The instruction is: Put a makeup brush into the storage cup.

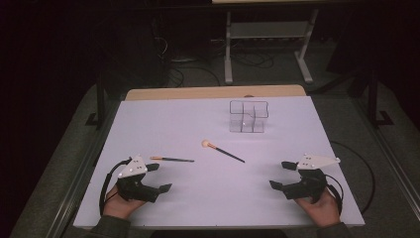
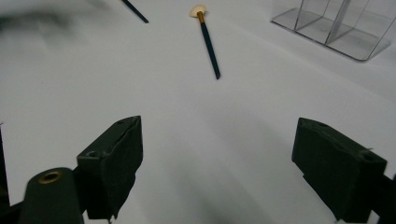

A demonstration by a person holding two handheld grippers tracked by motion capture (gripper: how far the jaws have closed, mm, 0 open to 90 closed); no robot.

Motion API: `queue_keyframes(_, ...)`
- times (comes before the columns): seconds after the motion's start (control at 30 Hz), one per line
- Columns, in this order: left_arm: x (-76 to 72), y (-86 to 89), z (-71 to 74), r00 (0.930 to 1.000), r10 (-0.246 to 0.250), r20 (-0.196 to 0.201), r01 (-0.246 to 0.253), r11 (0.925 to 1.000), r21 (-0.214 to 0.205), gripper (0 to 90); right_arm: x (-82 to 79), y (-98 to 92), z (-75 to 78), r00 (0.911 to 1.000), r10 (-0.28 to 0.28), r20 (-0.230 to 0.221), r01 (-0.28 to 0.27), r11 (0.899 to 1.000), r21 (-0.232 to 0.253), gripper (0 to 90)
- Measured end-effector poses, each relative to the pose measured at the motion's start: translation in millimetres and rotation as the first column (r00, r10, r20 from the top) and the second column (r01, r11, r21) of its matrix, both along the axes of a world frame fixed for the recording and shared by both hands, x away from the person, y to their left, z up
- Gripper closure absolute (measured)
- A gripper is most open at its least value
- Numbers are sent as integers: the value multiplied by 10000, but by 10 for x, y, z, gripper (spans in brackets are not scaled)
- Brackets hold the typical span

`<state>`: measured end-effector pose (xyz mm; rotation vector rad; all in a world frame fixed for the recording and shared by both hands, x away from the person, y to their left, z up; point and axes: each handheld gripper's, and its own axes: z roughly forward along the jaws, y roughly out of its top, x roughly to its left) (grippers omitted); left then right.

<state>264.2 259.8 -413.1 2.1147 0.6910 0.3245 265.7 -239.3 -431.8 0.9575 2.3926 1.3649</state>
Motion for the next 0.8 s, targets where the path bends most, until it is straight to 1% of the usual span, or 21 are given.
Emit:
queue_keyframes(0.1, -7, -11, 5, 10000, 45, -19, -45, 10000, -51, 164, -1, 5, -2, 10000, 14, -62, -14, 10000, 1, 153)
queue_keyframes(0.27, 1, -1, 26, 10000, -36, 36, 36, 10000, 6, 165, -1, 8, -2, 10000, 34, -44, -34, 10000, 20, 153)
queue_keyframes(0.33, 5, 6, 47, 10000, 3, 10, -3, 10000, -21, 168, -5, 3, 2, 10000, 39, 4, -39, 10000, 26, 153)
queue_keyframes(0.37, 12, 14, 77, 10000, -27, 58, 27, 9999, -139, 168, -7, -1, 5, 10000, 25, -3, -25, 10000, 43, 153)
queue_keyframes(0.43, 19, 15, 103, 9999, 7, 103, -6, 9999, -121, 168, -4, -8, 9, 10000, 14, -1, -14, 10000, 90, 153)
queue_keyframes(0.47, 32, 19, 121, 9999, 6, 114, -4, 9999, -163, 168, -4, -8, 9, 10000, 14, -1, -14, 10000, 90, 152)
queue_keyframes(0.5, 69, 23, 153, 9998, -13, 178, 15, 9999, -103, 170, 3, -9, 6, 10000, 13, -36, -12, 9999, 135, 152)
queue_keyframes(0.6, 105, 21, 180, 9999, -72, 122, 73, 9999, -106, 170, 7, -8, 3, 10000, 9, -63, -8, 9999, 122, 152)
queue_keyframes(0.67, 160, 19, 220, 9998, -185, 123, 185, 9998, 35, 170, 4, -6, 2, 9999, 9, -104, -8, 9999, 108, 152)
queue_keyframes(0.7, 188, 23, 239, 9997, -235, 107, 234, 9997, 113, 172, 1, -4, 4, 9999, 33, -109, -32, 10000, 80, 152)
queue_keyframes(0.73, 216, 25, 255, 9996, -295, 44, 294, 9995, 104, 172, 1, -4, 4, 9999, 33, -109, -32, 10000, 80, 152)
queue_keyframes(0.77, 276, 24, 285, 9992, -395, -53, 396, 9990, 189, 181, -3, -1, 7, 9999, 43, -103, -43, 10000, 62, 153)
queue_keyframes(0.8, 276, 24, 285, 9992, -395, -53, 396, 9990, 189, 184, -3, -1, 7, 9999, 43, -103, -43, 10000, 62, 153)
